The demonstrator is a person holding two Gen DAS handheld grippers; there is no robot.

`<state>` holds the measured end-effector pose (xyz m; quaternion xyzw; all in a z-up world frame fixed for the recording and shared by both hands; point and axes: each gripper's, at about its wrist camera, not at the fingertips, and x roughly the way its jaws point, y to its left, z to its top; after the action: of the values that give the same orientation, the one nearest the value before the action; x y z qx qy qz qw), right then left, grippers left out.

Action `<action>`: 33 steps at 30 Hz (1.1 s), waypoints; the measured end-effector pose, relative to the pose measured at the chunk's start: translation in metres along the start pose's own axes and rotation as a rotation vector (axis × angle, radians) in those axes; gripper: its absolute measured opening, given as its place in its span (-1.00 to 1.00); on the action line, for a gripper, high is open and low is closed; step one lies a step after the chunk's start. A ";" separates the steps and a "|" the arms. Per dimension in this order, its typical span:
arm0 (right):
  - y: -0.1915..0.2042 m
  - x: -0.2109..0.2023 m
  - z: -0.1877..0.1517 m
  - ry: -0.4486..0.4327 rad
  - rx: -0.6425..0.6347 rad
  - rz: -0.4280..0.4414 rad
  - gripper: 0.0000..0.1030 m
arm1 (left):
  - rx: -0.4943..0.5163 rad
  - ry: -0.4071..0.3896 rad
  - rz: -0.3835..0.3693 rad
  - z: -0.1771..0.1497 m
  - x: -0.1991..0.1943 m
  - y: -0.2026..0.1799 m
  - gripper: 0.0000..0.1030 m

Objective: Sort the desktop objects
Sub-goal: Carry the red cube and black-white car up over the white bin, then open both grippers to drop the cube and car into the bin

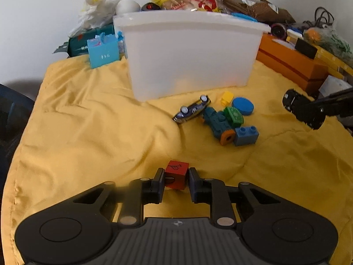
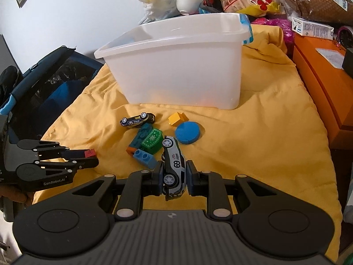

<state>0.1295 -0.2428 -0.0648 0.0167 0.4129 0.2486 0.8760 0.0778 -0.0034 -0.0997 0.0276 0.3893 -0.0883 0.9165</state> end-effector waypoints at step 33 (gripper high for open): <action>-0.018 -0.003 0.216 -0.053 0.015 -0.045 -0.55 | -0.123 -0.072 -0.047 0.257 -0.011 0.042 -0.50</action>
<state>0.2933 -0.2218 0.0751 0.0205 0.3919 0.2252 0.8918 0.2602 0.0087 0.0865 -0.0411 0.3612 -0.0865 0.9276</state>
